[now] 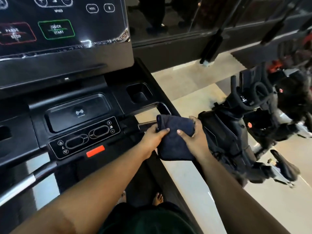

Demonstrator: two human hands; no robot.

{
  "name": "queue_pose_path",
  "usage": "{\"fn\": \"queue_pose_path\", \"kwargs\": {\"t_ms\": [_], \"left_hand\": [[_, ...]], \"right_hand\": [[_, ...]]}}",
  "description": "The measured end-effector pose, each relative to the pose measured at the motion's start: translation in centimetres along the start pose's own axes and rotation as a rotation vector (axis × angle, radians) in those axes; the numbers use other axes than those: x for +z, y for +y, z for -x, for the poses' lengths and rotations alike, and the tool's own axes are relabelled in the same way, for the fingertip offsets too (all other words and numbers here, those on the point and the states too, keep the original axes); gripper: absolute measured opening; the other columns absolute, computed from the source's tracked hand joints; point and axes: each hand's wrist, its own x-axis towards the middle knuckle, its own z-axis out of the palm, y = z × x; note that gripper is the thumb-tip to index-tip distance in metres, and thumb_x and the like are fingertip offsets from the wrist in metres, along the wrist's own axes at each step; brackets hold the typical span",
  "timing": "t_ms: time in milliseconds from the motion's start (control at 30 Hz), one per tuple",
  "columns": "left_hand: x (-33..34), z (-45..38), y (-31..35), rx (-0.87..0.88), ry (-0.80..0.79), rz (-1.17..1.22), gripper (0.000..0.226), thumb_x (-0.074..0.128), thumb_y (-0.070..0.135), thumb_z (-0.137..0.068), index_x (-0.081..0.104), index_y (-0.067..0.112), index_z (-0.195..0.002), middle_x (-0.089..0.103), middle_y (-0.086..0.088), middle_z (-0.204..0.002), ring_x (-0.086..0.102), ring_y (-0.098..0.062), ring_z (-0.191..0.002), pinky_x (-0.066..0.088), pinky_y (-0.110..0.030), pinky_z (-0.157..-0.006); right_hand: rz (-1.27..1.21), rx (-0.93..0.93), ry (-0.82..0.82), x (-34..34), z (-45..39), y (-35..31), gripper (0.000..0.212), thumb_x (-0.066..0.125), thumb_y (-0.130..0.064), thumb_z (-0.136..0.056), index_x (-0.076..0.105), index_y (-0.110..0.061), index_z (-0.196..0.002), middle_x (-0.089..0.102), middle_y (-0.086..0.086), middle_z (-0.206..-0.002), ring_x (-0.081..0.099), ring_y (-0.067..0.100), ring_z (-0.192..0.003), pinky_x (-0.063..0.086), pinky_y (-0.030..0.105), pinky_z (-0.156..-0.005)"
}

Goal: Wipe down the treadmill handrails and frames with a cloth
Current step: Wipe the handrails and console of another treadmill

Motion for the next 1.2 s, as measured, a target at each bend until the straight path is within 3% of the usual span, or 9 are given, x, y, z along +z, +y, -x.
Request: {"fn": "queue_pose_path", "kwargs": {"t_ms": [67, 233, 333, 467, 633, 767, 867, 1033, 1200], "left_hand": [[1.5, -0.2, -2.2, 0.030, 0.024, -0.038, 0.038, 0.073, 0.019, -0.096, 0.061, 0.015, -0.131, 0.073, 0.000, -0.119, 0.071, -0.013, -0.105, 0.057, -0.017, -0.079], [6.0, -2.3, -6.3, 0.013, 0.097, -0.085, 0.028, 0.072, 0.014, -0.096, 0.054, 0.024, -0.114, 0.068, 0.000, -0.114, 0.067, -0.025, -0.112, 0.056, -0.046, -0.100], [8.4, -3.5, -7.9, -0.017, 0.185, -0.151, 0.025, 0.065, 0.011, -0.098, 0.049, 0.018, -0.115, 0.063, 0.000, -0.104, 0.064, -0.031, -0.112, 0.054, -0.044, -0.097], [8.9, -5.1, -8.8, -0.058, 0.202, -0.276, 0.034, 0.064, 0.018, -0.100, 0.049, 0.011, -0.130, 0.066, -0.008, -0.118, 0.063, -0.031, -0.116, 0.052, -0.045, -0.102], [6.3, -4.7, -8.2, 0.150, 0.254, -0.940, 0.057, 0.063, 0.038, -0.099, 0.041, 0.014, -0.146, 0.052, -0.009, -0.141, 0.054, -0.029, -0.128, 0.051, -0.046, -0.102], [3.2, -5.2, -7.3, 0.484, 0.271, -1.576, 0.065, 0.055, 0.033, -0.100, 0.029, 0.018, -0.157, 0.035, -0.005, -0.158, 0.033, -0.026, -0.146, 0.030, -0.049, -0.117], [1.1, -5.7, -7.6, 0.608, 0.222, -1.853, 0.069, 0.045, 0.025, -0.100, 0.016, 0.016, -0.163, 0.015, -0.008, -0.170, 0.013, -0.028, -0.157, 0.017, -0.058, -0.121], [-1.9, -5.4, -6.9, 0.618, 0.177, -1.946, 0.076, 0.032, 0.015, -0.099, -0.007, 0.012, -0.163, -0.008, -0.010, -0.172, -0.005, -0.032, -0.159, 0.009, -0.064, -0.122], [-2.7, -5.6, -7.5, 0.710, 0.180, -1.998, 0.076, 0.031, 0.020, -0.097, -0.005, 0.010, -0.163, -0.007, -0.012, -0.172, 0.001, -0.033, -0.159, 0.010, -0.062, -0.123]], "right_hand": [[0.141, -0.088, 0.033, -1.2, 0.8, 1.1, 0.067, 0.080, -0.024, -0.089, 0.045, -0.020, -0.146, 0.055, -0.004, -0.138, 0.052, 0.011, -0.127, 0.040, 0.020, -0.106], [0.429, -0.168, 0.060, -3.7, 0.5, 3.7, 0.060, 0.073, -0.020, -0.091, 0.046, -0.020, -0.145, 0.046, 0.008, -0.136, 0.055, 0.028, -0.118, 0.050, 0.041, -0.094], [0.799, -0.244, 0.079, -3.8, 0.0, 5.5, 0.066, 0.070, -0.034, -0.092, 0.041, -0.025, -0.150, 0.039, 0.012, -0.151, 0.041, 0.036, -0.137, 0.040, 0.058, -0.104], [1.039, -0.325, -0.301, -1.4, 0.9, 8.1, 0.073, 0.046, -0.047, -0.103, 0.007, -0.035, -0.163, -0.004, 0.007, -0.172, -0.003, 0.032, -0.158, 0.012, 0.070, -0.119], [1.107, -0.285, -0.395, -0.2, -0.6, 9.8, 0.074, 0.041, -0.047, -0.104, -0.003, -0.038, -0.162, -0.024, 0.003, -0.169, -0.013, 0.034, -0.157, 0.019, 0.077, -0.113], [1.352, -0.423, -0.420, 2.2, -3.3, 9.1, 0.083, 0.049, -0.039, -0.099, -0.001, -0.026, -0.165, -0.037, 0.010, -0.164, -0.024, 0.040, -0.153, 0.018, 0.083, -0.108], [1.563, -0.489, -0.461, 3.1, -3.9, 8.5, 0.079, 0.050, -0.039, -0.099, 0.011, -0.016, -0.165, -0.029, 0.011, -0.167, -0.025, 0.040, -0.153, 0.009, 0.084, -0.108], [1.820, -0.582, -0.866, -0.2, 0.6, 9.3, 0.061, 0.052, -0.037, -0.099, 0.041, -0.016, -0.156, 0.009, 0.015, -0.171, -0.003, 0.031, -0.159, -0.026, 0.081, -0.102], [1.921, -0.555, -0.676, 3.6, -3.8, 7.3, 0.081, 0.042, -0.047, -0.103, 0.002, -0.013, -0.165, -0.016, 0.010, -0.171, -0.025, 0.023, -0.155, -0.007, 0.085, -0.106]]}}
